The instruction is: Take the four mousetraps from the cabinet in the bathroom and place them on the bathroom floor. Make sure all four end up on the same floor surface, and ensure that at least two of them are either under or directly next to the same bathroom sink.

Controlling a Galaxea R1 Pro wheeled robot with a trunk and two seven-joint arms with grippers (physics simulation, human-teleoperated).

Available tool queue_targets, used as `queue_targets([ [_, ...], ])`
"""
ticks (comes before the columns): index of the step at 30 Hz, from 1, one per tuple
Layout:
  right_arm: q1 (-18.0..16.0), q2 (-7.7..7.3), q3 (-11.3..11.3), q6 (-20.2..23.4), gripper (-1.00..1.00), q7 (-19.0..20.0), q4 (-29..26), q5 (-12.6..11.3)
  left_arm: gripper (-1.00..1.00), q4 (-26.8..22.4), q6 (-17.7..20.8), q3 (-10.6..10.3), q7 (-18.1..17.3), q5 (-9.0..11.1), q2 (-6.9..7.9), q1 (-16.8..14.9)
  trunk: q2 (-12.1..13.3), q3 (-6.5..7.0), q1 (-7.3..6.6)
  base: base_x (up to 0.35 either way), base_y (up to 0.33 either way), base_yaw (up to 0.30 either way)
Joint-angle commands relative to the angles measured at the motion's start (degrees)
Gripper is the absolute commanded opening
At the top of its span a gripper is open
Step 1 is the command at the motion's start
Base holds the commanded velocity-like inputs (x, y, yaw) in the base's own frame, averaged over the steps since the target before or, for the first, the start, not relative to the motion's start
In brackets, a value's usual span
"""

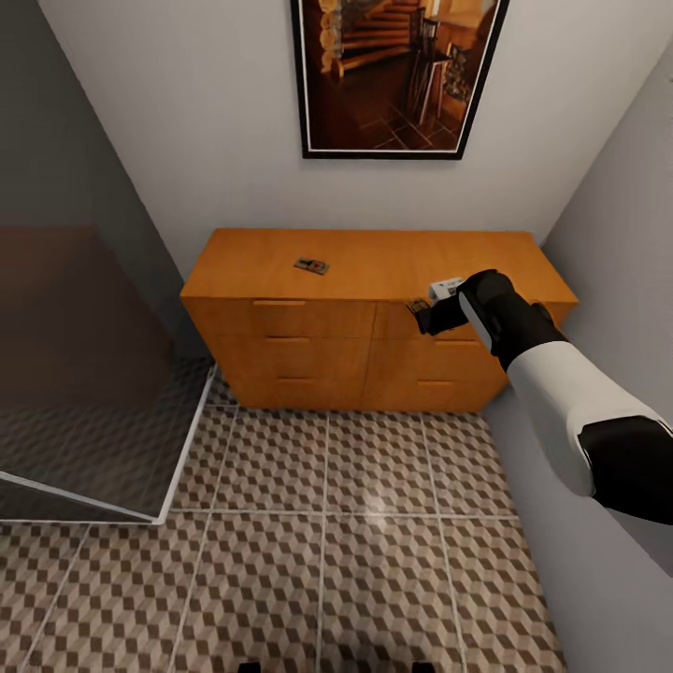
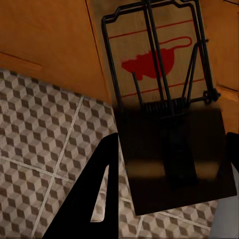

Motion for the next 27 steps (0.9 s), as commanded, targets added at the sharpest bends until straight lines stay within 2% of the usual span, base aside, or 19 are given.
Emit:
queue_targets([
  [1, -0.03, -0.08, 0.28, 0.18, -1.0, 0.42, -0.05, 0.34, 1.0, 0.23, -0.34, -0.24, 0.05, -0.02, 0.0, -0.11, -0.1, -0.09, 0.0, -0.333, 0.0, 0.0],
  [16, -0.03, -0.08, 0.32, 0.09, -1.0, 0.57, 0.69, 0.27, 1.0, 0.23, -0.34, -0.24, 0.05, -0.02, 0.03, -0.11, -0.1, -0.09, 0.0, -0.326, 0.0, 0.0],
  [22, 0.04, -0.08, 0.36, -0.24, -1.0, 0.59, 2.52, 0.21, 1.0, 0.23, -0.34, -0.24, 0.05, -0.02, 0.02, -0.1, -0.1, -0.09, 0.0, -0.117, 0.0, 0.0],
  [27, 0.14, -0.01, 0.43, -5.05, -1.0, 0.59, 8.23, 0.12, 1.0, 0.23, -0.34, -0.24, 0.05, -0.02, 0.03, -0.1, -0.1, -0.09, 0.0, -0.018, 0.0, 0.0],
])
